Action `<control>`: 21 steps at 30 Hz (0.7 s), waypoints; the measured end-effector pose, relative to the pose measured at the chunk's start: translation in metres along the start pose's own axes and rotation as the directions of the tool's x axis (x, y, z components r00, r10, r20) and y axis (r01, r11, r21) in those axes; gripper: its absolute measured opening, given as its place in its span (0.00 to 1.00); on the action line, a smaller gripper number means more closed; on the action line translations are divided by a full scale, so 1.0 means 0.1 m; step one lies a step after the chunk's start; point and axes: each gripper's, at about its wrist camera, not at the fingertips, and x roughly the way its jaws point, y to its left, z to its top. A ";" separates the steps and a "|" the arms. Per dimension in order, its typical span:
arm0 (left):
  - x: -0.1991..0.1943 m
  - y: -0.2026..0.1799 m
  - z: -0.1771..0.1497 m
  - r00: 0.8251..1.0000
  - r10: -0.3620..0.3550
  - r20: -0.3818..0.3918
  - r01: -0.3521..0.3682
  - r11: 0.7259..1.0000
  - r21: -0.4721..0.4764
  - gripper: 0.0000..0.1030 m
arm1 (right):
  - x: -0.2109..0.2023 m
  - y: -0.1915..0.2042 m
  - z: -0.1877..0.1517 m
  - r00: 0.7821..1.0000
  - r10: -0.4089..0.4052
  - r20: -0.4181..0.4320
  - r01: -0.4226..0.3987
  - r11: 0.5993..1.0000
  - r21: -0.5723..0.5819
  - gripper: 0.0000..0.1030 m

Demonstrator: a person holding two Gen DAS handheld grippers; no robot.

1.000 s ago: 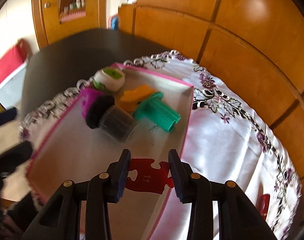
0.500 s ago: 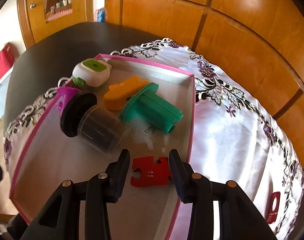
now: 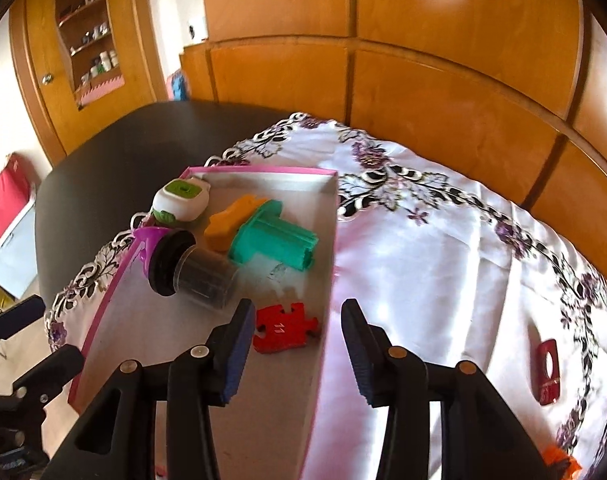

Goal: Organize rigid objects
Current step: 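Move the left tool to the red lipstick tube and grasp it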

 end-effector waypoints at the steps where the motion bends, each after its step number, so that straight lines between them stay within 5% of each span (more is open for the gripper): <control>1: 0.00 -0.01 0.00 1.000 0.001 -0.001 -0.001 1.000 0.001 0.74 | -0.04 -0.03 -0.02 1.000 -0.003 0.005 0.003 1.000 0.007 0.44; 9: -0.01 -0.10 0.03 1.000 -0.029 0.005 0.029 1.000 0.006 0.74 | -0.33 -0.39 -0.23 0.998 -0.059 0.018 0.058 0.998 0.039 0.44; 21: -0.03 -0.42 0.05 0.997 -0.075 -0.009 0.075 0.994 0.079 0.74 | -0.79 -1.57 -0.64 0.969 -0.247 0.002 0.240 0.941 0.240 0.44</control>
